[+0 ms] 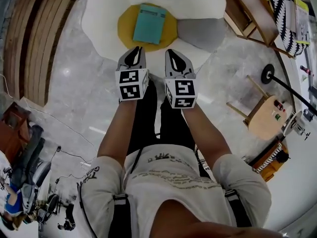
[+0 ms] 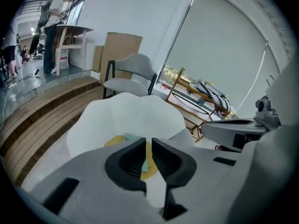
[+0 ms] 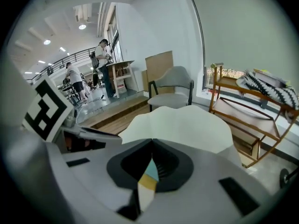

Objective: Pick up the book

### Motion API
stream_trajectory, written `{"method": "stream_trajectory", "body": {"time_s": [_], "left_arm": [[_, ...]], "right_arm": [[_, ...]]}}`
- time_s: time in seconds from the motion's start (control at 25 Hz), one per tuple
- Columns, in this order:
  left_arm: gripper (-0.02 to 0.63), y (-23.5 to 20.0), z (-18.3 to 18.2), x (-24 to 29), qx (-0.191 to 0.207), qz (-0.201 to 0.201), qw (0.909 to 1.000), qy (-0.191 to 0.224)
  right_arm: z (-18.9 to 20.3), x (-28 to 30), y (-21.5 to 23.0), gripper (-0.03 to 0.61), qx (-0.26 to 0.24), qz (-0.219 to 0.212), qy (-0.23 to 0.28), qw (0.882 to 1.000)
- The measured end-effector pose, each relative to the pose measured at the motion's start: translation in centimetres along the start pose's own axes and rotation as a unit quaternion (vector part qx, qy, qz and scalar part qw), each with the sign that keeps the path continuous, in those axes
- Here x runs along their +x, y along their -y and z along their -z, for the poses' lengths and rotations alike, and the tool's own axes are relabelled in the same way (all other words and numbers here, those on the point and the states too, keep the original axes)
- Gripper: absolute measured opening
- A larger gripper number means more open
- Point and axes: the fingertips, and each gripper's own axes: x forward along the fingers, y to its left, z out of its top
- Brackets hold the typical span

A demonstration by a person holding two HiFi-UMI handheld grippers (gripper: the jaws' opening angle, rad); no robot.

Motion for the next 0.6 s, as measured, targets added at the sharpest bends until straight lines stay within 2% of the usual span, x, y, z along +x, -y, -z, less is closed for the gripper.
{"method": "stream_trajectory", "body": {"time_s": [0.16,0.32,0.36,0.4,0.44,0.6], "left_arm": [[0.021,-2.3,3.6,3.0,-0.013,0.000,0.9998,-0.014],[0.031,-4.1,6.6,6.2,-0.086,0.035,0.9956,-0.011],[0.066,-4.6,7.4,6.7,-0.106,0.042,0.9934,-0.011],[0.131,-5.1,8.2,7.3,-0.121,0.047,0.9914,-0.015],[0.160,-5.6,9.0,7.8,-0.133,0.050,0.9896,-0.021],[0.163,-8.1,10.7,10.5,-0.157,0.048,0.9858,-0.034]], "right_arm": [[1.9,2.1,0.0,0.028,0.006,0.003,-0.005,1.000],[2.8,3.0,0.2,0.028,0.010,0.008,-0.006,1.000],[3.1,2.8,0.2,0.028,0.012,0.010,-0.007,1.000],[3.5,2.7,0.2,0.028,0.014,0.011,-0.009,1.000],[3.9,2.7,0.2,0.028,0.016,0.011,-0.012,1.000],[5.9,2.7,-0.1,0.028,0.010,0.011,-0.023,1.000]]}}
